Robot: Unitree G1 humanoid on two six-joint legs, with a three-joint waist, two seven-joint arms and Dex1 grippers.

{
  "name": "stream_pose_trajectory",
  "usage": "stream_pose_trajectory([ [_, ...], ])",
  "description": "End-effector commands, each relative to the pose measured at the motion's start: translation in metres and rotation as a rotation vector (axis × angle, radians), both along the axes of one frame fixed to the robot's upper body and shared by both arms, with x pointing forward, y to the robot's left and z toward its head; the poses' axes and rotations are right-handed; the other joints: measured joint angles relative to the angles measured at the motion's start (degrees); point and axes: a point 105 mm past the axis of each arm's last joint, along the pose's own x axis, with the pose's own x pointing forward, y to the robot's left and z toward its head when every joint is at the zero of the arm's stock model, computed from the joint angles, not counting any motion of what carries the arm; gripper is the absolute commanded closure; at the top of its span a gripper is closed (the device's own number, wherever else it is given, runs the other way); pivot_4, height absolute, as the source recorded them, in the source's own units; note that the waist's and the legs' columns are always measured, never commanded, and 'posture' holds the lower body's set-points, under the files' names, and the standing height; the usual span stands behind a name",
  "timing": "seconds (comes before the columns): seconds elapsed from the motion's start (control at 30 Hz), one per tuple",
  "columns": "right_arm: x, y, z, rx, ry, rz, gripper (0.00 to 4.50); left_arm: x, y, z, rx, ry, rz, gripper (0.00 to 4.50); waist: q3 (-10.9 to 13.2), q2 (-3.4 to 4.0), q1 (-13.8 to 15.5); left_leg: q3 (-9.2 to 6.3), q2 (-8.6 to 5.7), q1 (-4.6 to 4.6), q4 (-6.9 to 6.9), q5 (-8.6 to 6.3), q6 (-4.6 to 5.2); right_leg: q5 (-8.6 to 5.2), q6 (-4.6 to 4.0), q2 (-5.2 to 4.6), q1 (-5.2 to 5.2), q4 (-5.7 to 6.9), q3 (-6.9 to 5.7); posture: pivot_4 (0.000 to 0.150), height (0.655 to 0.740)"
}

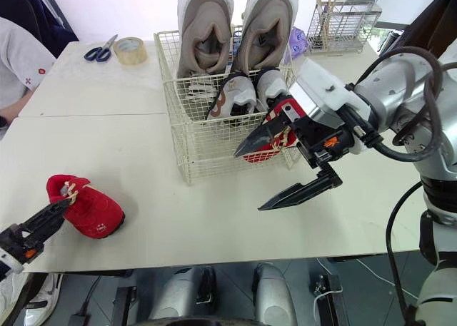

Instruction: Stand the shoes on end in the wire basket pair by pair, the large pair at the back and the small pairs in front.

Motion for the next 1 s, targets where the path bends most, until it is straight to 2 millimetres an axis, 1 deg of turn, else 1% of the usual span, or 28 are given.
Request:
stream_pose_trajectory([
  [0.03,-0.001,-0.002,0.007,-0.006,-0.043,-0.005,0.23,0.005,0.004,0.0,0.018,-0.008,0.033,0.0,0.0,0.0,0.02,0.0,0.0,0.0,0.0,0.0,0.0,0.0,0.0,0.0,0.0,0.0,0.0,0.15,0.74],
  [0.1,0.0,-0.001,0.006,-0.008,-0.058,-0.022,0.0,0.015,0.002,-0.005,0.044,0.009,0.041,0.57,-0.02,0.03,0.06,0.0,0.0,0.0,0.0,0.0,0.0,0.0,0.0,0.0,0.0,-0.01,0.0,0.15,0.74],
  [0.13,0.001,-0.001,0.006,-0.009,-0.06,-0.031,0.0,0.018,0.0,-0.005,0.049,0.007,0.036,0.94,-0.02,0.03,0.13,0.0,-0.01,0.0,0.0,0.0,0.01,0.0,0.0,-0.01,0.01,-0.01,0.0,0.15,0.74],
  [0.2,0.002,-0.002,0.005,-0.009,-0.058,-0.043,0.0,0.021,-0.001,-0.003,0.051,-0.003,0.031,1.88,-0.02,0.03,0.14,0.0,-0.01,0.0,0.0,0.0,0.0,0.0,0.0,-0.02,0.01,-0.01,0.0,0.15,0.74],
  [0.23,0.002,-0.002,0.005,-0.008,-0.057,-0.047,0.0,0.022,-0.001,-0.001,0.051,-0.008,0.031,2.42,-0.02,0.02,0.12,0.0,-0.01,0.0,0.0,0.0,0.01,0.0,0.0,-0.01,0.01,-0.01,0.0,0.15,0.74],
  [0.27,0.002,-0.001,0.004,-0.008,-0.057,-0.048,0.0,0.023,-0.001,0.001,0.055,-0.014,0.031,2.82,-0.02,0.03,0.12,0.0,-0.01,0.0,0.0,0.0,0.01,0.0,0.0,-0.02,0.02,-0.01,0.0,0.15,0.74],
  [0.33,0.002,-0.001,0.003,-0.006,-0.056,-0.052,0.0,0.025,0.0,0.004,0.066,-0.024,0.035,3.77,-0.02,0.02,0.12,0.0,-0.01,0.0,0.0,0.0,0.0,0.0,0.0,-0.02,0.01,-0.02,0.0,0.15,0.74],
  [0.37,0.003,0.0,0.002,-0.003,-0.059,-0.06,0.0,0.026,0.002,0.009,0.071,-0.047,0.046,4.23,-0.03,0.02,0.05,0.0,-0.01,0.0,0.0,0.0,0.0,0.0,0.0,-0.02,0.02,-0.02,0.0,0.15,0.74],
  [0.4,0.004,0.0,0.002,-0.001,-0.061,-0.065,0.0,0.027,0.004,0.013,0.074,-0.064,0.055,4.48,-0.03,0.02,0.01,0.0,-0.01,0.0,0.0,0.0,0.0,0.0,-0.01,-0.02,0.02,-0.02,0.0,0.15,0.74],
  [0.47,0.007,0.0,0.001,0.01,-0.067,-0.084,0.0,0.028,0.012,0.025,0.106,-0.111,0.085,4.48,-0.03,0.02,0.03,0.0,-0.01,0.0,0.0,0.0,0.0,0.0,0.0,-0.02,0.01,-0.02,0.0,0.15,0.74],
  [0.53,0.011,-0.001,0.002,0.029,-0.068,-0.113,0.0,0.027,0.019,0.043,0.155,-0.165,0.101,4.48,-0.03,0.01,-0.02,0.0,0.0,0.0,0.0,0.0,0.0,0.0,0.0,-0.01,0.01,-0.02,-0.01,0.15,0.74],
  [0.6,0.017,-0.004,0.009,0.071,-0.071,-0.157,0.0,0.028,0.024,0.074,0.231,-0.261,0.108,4.48,-0.02,-0.01,-0.11,0.0,0.0,-0.02,0.0,0.01,-0.03,0.01,0.0,-0.01,0.0,-0.02,-0.01,0.15,0.74],
  [0.63,0.019,-0.004,0.012,0.087,-0.071,-0.168,0.0,0.028,0.025,0.084,0.256,-0.292,0.108,4.48,-0.03,-0.01,-0.12,0.0,0.0,-0.04,0.0,0.07,-0.13,0.01,0.0,-0.01,-0.02,-0.03,-0.01,0.15,0.74],
  [0.7,0.027,-0.009,0.028,0.168,-0.072,-0.228,0.0,0.035,0.014,0.137,0.39,-0.452,0.084,4.48,-0.02,-0.01,0.12,0.0,-0.01,-0.06,0.0,0.15,-0.26,0.01,-0.01,-0.02,-0.02,-0.05,-0.01,0.15,0.74],
  [0.73,0.029,-0.011,0.033,0.192,-0.072,-0.246,0.0,0.036,0.009,0.153,0.428,-0.502,0.074,4.48,-0.02,-0.11,0.36,0.0,-0.02,-0.06,0.0,0.16,-0.26,0.01,-0.01,-0.03,-0.02,-0.05,-0.01,0.15,0.74],
  [0.77,0.033,-0.013,0.039,0.225,-0.074,-0.274,0.0,0.041,-0.008,0.185,0.497,-0.596,0.039,4.48,-0.02,-0.11,0.37,-0.04,-0.01,-0.14,0.03,0.18,-0.3,0.07,-0.1,-0.03,-0.04,-0.07,-0.07,0.15,0.74],
  [0.8,0.035,-0.014,0.042,0.245,-0.075,-0.293,0.0,0.045,-0.022,0.208,0.551,-0.67,0.017,4.48,-0.02,-0.12,0.56,-0.04,-0.01,-0.15,0.03,0.19,-0.32,0.09,-0.14,-0.03,-0.03,-0.12,-0.07,0.15,0.74],
  [0.87,0.039,-0.016,0.046,0.264,-0.08,-0.319,0.0,0.047,-0.065,0.253,0.596,-0.846,-0.07,4.48,-0.05,-0.16,0.72,-0.03,-0.02,-0.24,0.04,0.23,-0.38,0.16,-0.22,-0.02,-0.02,-0.27,-0.1,0.15,0.74],
  [0.93,0.044,-0.018,0.047,0.268,-0.085,-0.336,0.0,0.051,-0.095,0.275,0.638,-0.943,-0.105,4.48,-0.06,-0.1,0.55,0.02,-0.07,-0.3,0.04,0.19,-0.31,0.25,-0.29,-0.04,0.01,-0.45,-0.11,0.15,0.74],
  [1.0,0.049,-0.02,0.048,0.267,-0.095,-0.353,0.0,0.057,-0.123,0.285,0.711,-1.012,-0.135,4.48,-0.08,-0.03,0.0,0.13,-0.17,-0.3,0.03,0.12,-0.17,0.41,-0.01,-0.08,0.3,-0.52,-0.11,0.15,0.74],
])
